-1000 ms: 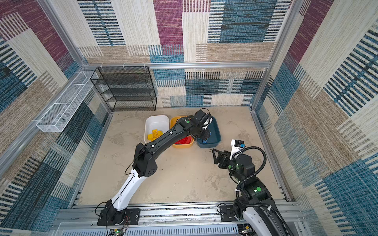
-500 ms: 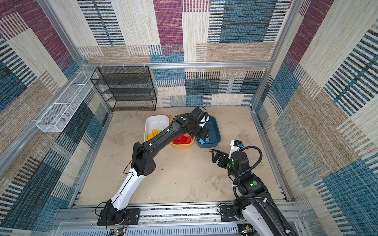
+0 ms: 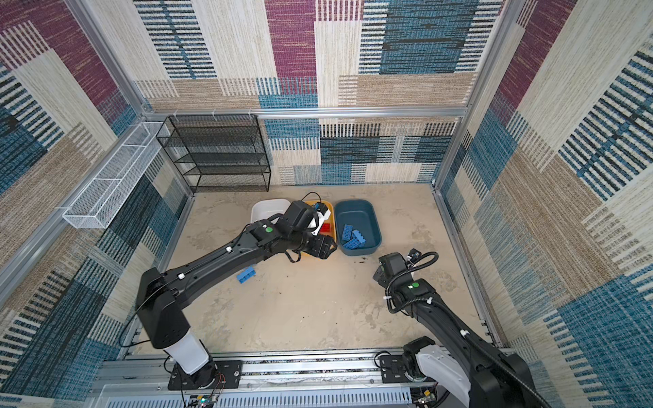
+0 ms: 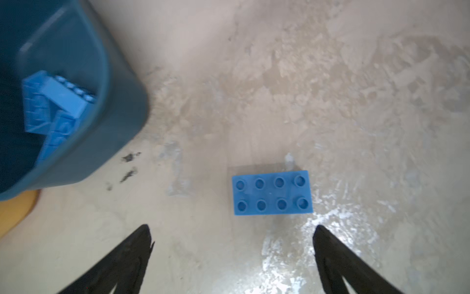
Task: Sort the legos into containers by color
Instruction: Pick up the lego from the middle-right of the table.
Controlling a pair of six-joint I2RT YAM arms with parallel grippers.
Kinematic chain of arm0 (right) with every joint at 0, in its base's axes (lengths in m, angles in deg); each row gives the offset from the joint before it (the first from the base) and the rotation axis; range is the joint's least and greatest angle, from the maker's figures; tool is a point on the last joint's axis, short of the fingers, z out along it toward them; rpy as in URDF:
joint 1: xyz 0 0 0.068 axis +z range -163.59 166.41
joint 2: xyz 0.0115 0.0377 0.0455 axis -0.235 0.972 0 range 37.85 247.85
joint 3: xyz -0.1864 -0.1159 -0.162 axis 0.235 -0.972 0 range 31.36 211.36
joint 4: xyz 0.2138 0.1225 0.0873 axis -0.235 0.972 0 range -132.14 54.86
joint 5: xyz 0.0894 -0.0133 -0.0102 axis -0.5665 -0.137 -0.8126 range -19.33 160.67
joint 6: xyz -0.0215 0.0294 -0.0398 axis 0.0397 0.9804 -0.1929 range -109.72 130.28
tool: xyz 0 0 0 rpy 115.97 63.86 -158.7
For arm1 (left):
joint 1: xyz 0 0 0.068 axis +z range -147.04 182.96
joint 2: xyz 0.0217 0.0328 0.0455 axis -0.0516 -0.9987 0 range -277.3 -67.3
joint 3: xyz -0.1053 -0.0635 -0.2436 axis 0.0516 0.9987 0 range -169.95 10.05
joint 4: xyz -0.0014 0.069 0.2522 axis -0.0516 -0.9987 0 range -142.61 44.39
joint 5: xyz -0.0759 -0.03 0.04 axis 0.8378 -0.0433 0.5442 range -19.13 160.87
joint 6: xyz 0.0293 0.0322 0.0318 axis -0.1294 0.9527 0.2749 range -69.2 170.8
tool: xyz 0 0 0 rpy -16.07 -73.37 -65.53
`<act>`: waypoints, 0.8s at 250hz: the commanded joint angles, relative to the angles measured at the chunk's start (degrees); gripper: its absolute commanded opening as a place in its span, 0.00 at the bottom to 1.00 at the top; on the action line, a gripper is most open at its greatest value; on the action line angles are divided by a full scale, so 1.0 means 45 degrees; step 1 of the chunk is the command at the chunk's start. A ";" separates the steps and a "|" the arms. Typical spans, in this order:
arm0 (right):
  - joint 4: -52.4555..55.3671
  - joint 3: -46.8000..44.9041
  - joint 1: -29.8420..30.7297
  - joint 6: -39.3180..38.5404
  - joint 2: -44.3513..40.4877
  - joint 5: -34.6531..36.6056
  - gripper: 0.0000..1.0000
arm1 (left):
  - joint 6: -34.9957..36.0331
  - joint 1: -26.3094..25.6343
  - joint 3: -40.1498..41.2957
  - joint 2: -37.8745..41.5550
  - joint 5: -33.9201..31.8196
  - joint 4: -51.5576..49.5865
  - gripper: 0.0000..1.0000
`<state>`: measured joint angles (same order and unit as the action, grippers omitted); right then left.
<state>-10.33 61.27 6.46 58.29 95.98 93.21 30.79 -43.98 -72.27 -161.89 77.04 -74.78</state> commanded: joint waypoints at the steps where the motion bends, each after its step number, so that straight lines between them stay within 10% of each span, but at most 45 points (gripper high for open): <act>1: -0.0218 -0.0217 -0.0094 0.0463 0.0699 0.0796 0.99 | -0.1017 -0.0109 0.1959 0.1236 0.0200 0.1804 0.75; 85: -0.1543 -0.0440 -0.1543 -0.0806 0.1263 -0.0144 1.00 | -0.1933 -0.0409 0.6851 0.4426 -0.0388 0.2282 0.74; 200: -0.2488 0.0265 -0.2227 -0.2435 0.3548 -0.1654 0.99 | -0.2423 -0.0409 0.8576 0.5377 -0.0346 0.2453 0.73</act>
<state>-19.81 61.77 -3.48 49.07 110.62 87.18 20.58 -45.84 -35.07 -138.63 75.71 -65.06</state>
